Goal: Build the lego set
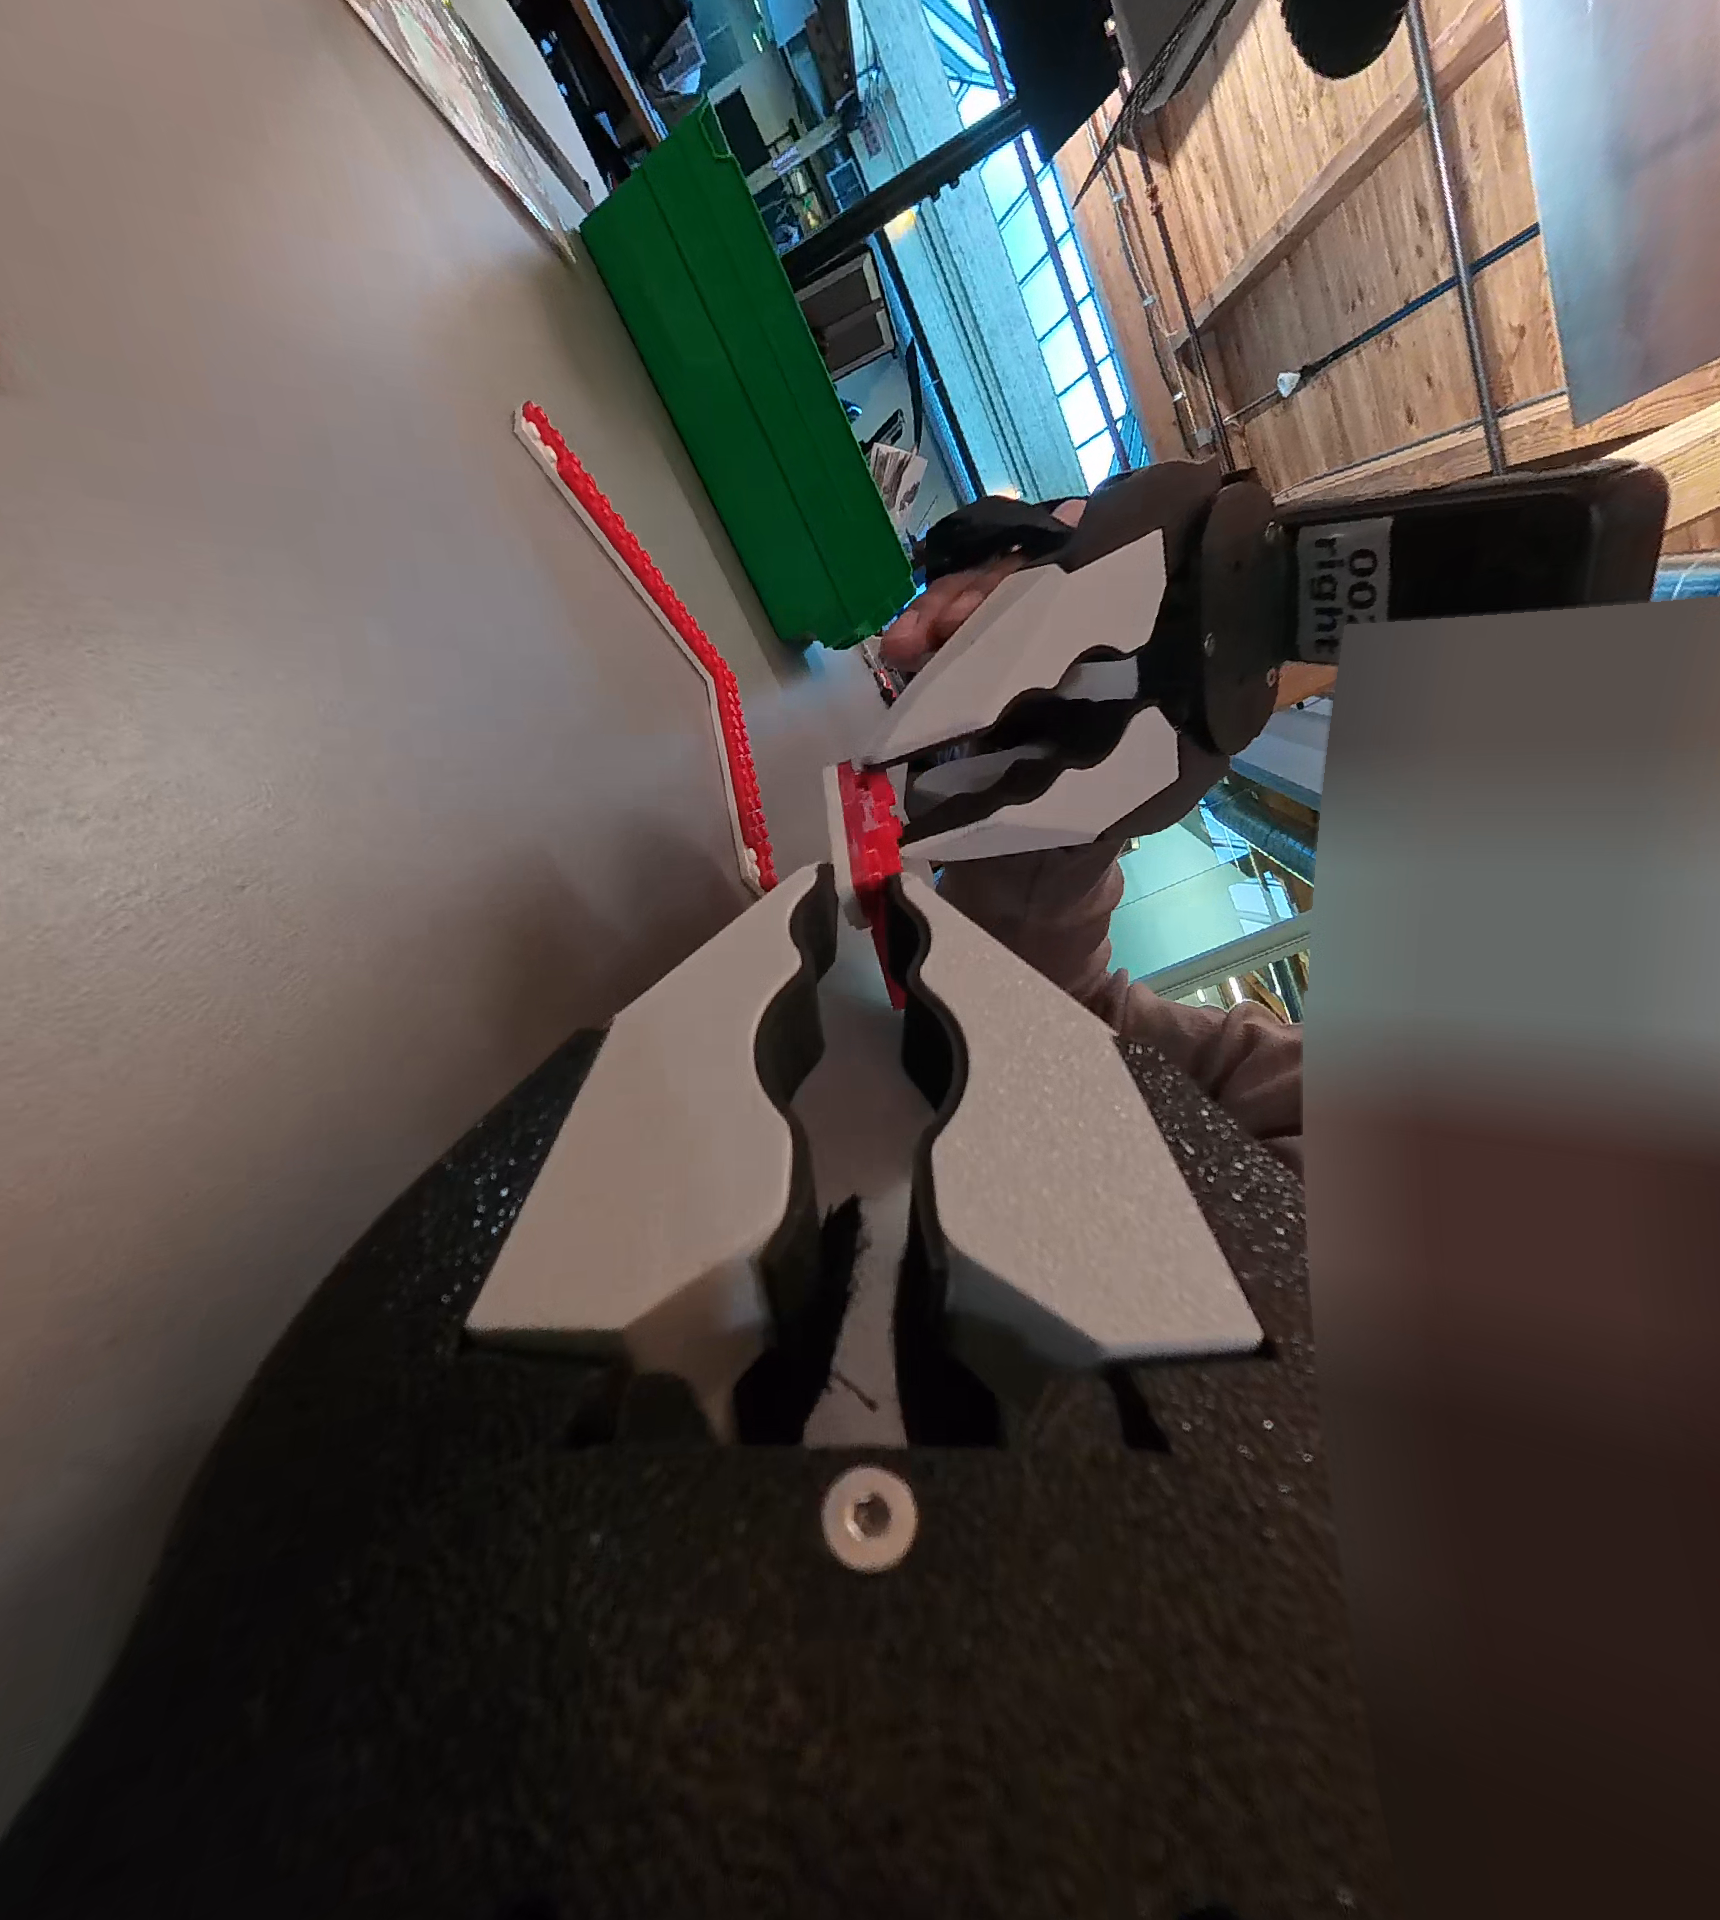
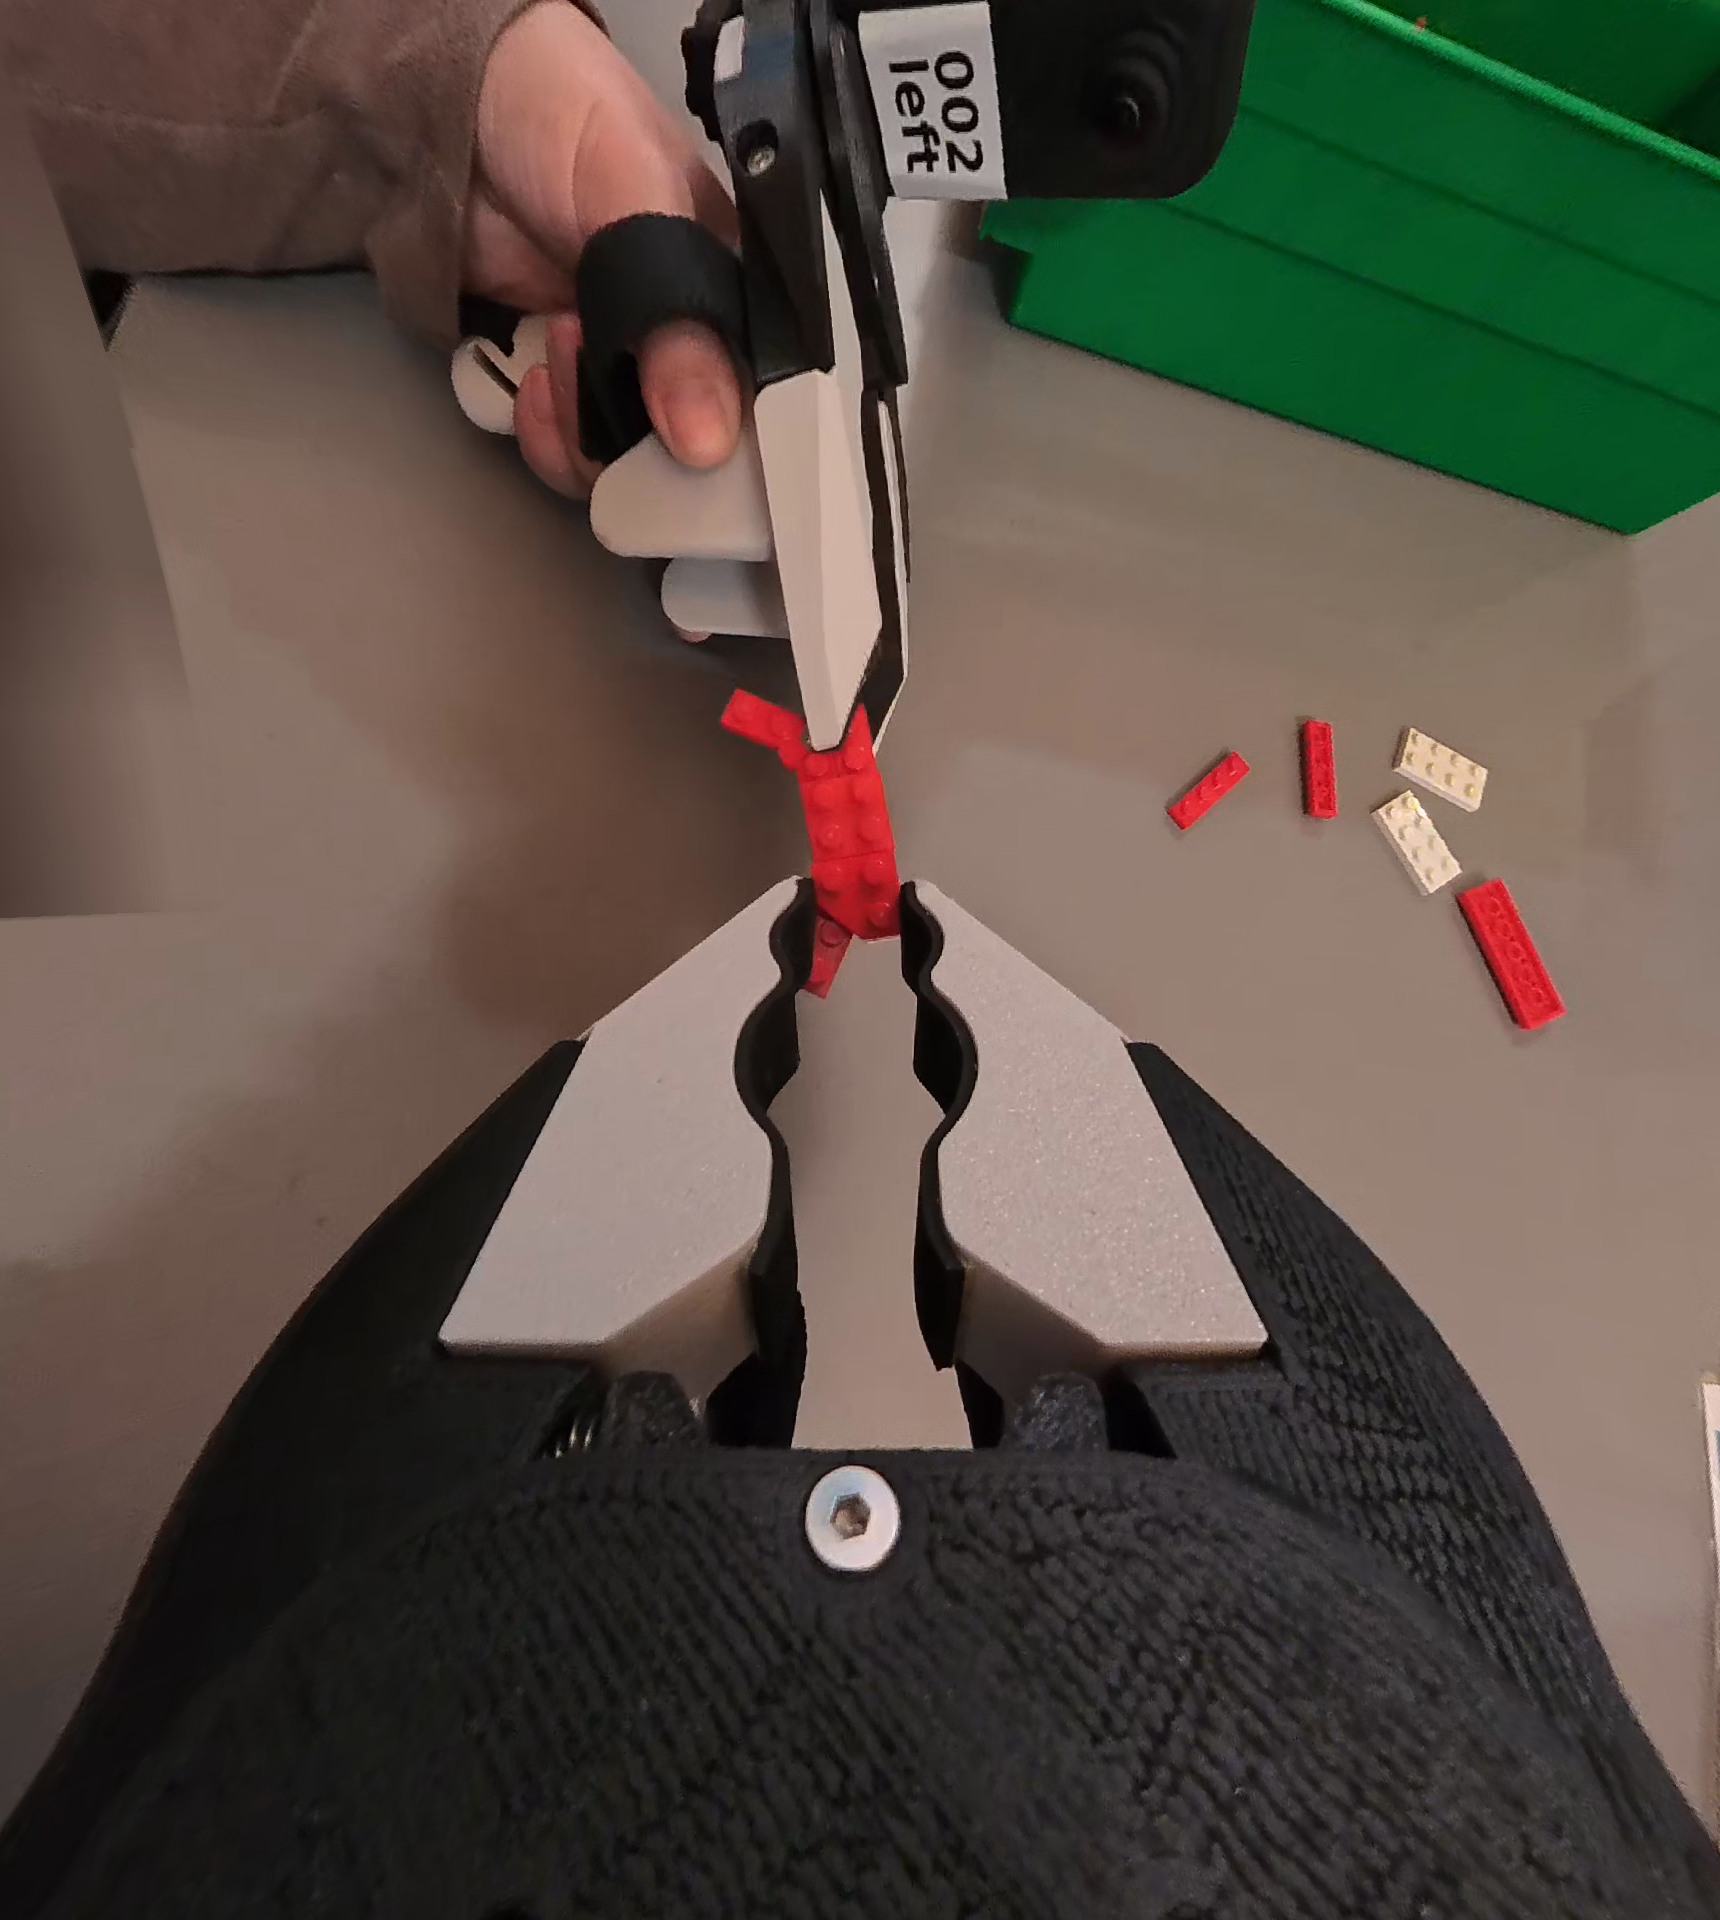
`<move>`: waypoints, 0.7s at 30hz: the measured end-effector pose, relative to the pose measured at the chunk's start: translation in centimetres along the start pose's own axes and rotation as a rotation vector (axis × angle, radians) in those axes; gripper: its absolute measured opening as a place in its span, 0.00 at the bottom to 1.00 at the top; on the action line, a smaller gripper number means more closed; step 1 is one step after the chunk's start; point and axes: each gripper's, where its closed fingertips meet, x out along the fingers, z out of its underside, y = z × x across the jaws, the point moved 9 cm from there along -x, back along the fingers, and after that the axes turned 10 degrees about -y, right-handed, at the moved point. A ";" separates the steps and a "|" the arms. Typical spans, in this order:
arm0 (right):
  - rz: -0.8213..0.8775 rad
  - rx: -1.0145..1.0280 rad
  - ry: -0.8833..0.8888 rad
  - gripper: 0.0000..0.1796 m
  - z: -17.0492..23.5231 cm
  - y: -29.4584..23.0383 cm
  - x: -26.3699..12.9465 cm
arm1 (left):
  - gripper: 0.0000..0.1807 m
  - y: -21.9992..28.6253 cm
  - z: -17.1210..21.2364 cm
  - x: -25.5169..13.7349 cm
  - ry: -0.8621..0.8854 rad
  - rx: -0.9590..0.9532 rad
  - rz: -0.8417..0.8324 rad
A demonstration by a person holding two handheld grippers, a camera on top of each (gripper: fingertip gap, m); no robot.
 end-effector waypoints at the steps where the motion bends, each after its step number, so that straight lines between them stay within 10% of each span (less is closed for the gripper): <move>1: -0.002 0.002 -0.002 0.08 0.0 0.0 0.0 | 0.04 0.0 0.0 0.0 -0.002 0.000 0.000; 21: -0.006 -0.003 -0.007 0.08 0.0 -0.1 0.2 | 0.04 0.0 0.0 0.0 -0.010 0.002 0.004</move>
